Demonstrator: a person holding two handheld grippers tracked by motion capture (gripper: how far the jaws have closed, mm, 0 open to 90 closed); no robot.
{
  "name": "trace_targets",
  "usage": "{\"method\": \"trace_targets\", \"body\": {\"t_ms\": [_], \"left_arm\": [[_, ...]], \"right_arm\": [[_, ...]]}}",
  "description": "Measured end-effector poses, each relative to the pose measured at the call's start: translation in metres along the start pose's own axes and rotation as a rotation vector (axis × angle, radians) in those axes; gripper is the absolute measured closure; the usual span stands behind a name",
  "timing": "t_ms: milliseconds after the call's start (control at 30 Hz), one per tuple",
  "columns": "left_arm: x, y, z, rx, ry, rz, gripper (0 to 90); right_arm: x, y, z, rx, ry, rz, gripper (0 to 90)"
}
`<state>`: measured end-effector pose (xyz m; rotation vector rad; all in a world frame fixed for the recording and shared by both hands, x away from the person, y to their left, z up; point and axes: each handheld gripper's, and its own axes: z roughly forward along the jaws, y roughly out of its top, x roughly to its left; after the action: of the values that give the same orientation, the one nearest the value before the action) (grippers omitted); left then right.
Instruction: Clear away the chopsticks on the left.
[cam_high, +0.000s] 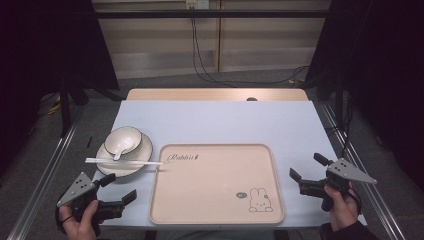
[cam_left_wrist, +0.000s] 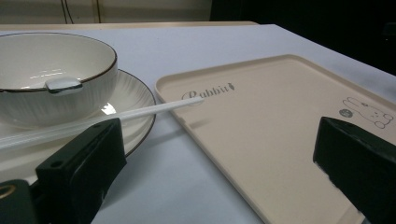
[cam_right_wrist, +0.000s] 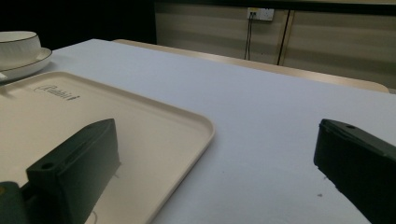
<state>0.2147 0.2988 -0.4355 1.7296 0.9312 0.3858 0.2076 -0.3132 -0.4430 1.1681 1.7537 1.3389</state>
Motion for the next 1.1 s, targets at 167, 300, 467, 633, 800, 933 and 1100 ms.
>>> {"method": "trace_targets", "body": {"t_ms": [167, 300, 467, 633, 800, 933, 1100], "left_arm": [[-0.001, 0.000, 0.000, 0.005, 0.002, 0.008, 1.9], [0.000, 0.002, -0.001, 0.002, -0.010, 0.009, 2.3], [0.006, 0.009, -0.006, 0.011, 0.001, 0.014, 4.2], [0.017, 0.012, -0.018, -0.001, 0.037, 0.070, 4.5], [0.035, 0.017, -0.027, 0.051, 0.068, 0.125, 3.6], [0.048, 0.023, -0.026, 0.076, 0.027, 0.119, 5.1], [0.078, 0.038, -0.013, 0.147, -0.029, 0.149, 7.3]], "right_arm": [[0.001, 0.000, 0.001, 0.003, 0.015, -0.011, 0.0], [0.002, -0.001, 0.001, 0.004, 0.016, -0.003, 0.0], [0.002, -0.001, 0.002, 0.009, 0.027, -0.009, 0.0], [0.003, -0.001, 0.003, 0.008, 0.030, -0.011, 0.0], [0.003, -0.001, 0.003, 0.011, 0.031, 0.001, 0.0], [0.003, -0.001, 0.004, 0.018, 0.044, 0.002, 0.1], [0.003, -0.001, 0.005, 0.020, 0.053, -0.003, 0.1]]}}
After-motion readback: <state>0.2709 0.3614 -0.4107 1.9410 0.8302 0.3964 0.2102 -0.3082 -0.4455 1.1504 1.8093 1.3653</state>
